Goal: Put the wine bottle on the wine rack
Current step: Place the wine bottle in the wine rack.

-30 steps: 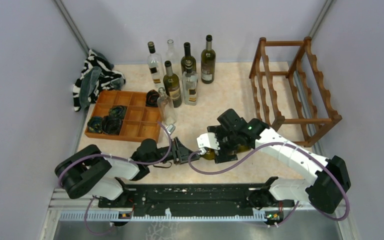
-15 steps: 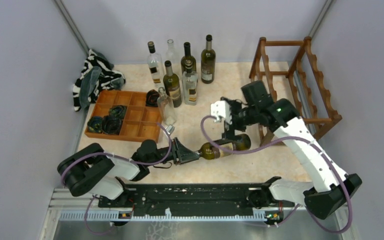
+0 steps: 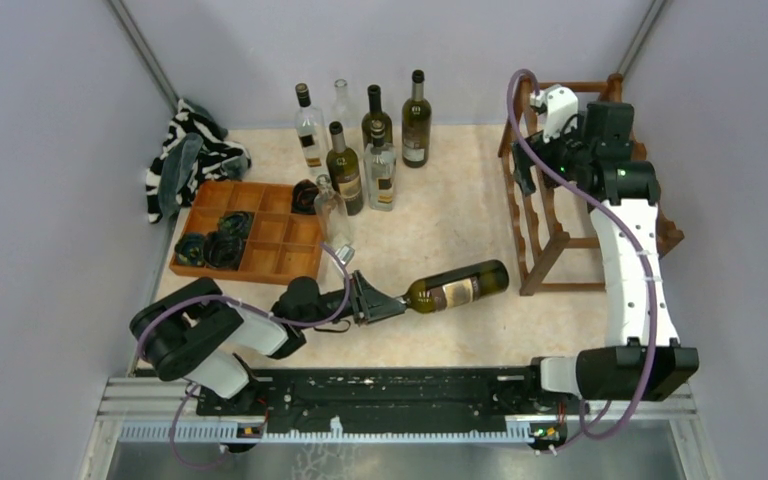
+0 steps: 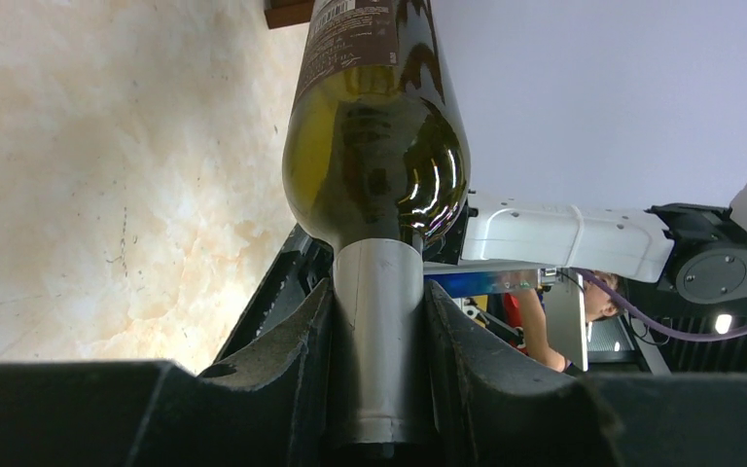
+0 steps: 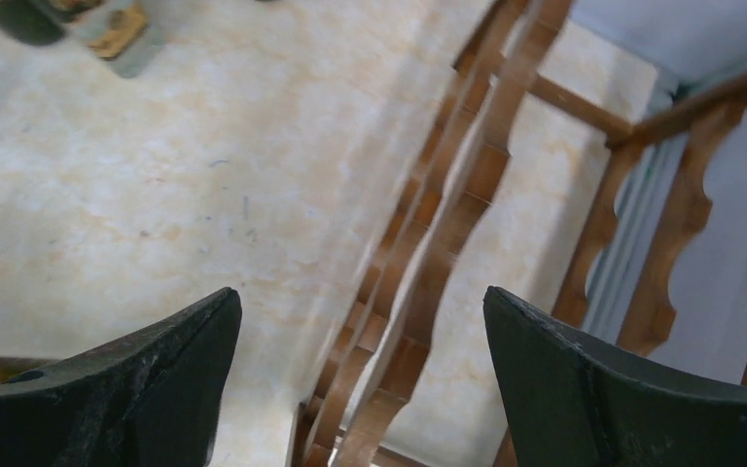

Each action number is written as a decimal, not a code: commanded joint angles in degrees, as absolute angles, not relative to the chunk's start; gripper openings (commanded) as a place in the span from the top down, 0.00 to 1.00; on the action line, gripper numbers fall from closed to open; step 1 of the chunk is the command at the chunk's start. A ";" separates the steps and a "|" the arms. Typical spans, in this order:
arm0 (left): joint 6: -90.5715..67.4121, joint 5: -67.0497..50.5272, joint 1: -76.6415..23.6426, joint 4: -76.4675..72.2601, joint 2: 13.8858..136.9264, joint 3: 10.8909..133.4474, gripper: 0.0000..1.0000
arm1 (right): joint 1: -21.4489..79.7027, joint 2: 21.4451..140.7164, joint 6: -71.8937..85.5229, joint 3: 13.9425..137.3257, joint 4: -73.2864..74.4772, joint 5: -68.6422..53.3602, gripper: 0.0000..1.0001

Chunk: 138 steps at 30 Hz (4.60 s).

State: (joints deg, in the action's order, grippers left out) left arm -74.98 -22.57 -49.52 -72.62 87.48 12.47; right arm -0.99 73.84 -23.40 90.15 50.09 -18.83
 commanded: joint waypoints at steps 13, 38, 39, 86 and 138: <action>-73.81 -20.77 -50.70 -88.70 93.03 18.82 1.00 | -4.75 84.46 -17.49 89.73 49.67 -11.76 0.43; -73.77 -15.92 -55.02 -94.01 102.25 24.12 1.00 | -0.41 79.09 -13.67 85.70 52.83 -19.83 0.92; -73.81 -15.71 -55.28 -94.28 103.13 24.69 1.00 | 0.34 78.67 -13.10 85.18 52.23 -19.56 0.92; -72.64 -3.44 -60.78 -89.62 124.44 47.89 1.00 | 4.66 78.08 -8.62 80.54 44.44 -22.59 0.81; -80.56 -10.15 -53.36 -83.69 142.97 73.97 1.00 | 6.41 77.69 -6.88 77.51 39.46 -24.02 0.80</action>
State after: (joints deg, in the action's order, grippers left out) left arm -79.96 -17.17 -54.26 -77.95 143.35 71.83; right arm 4.49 77.95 -8.67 78.19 40.42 -16.75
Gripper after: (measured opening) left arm 0.397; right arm 0.205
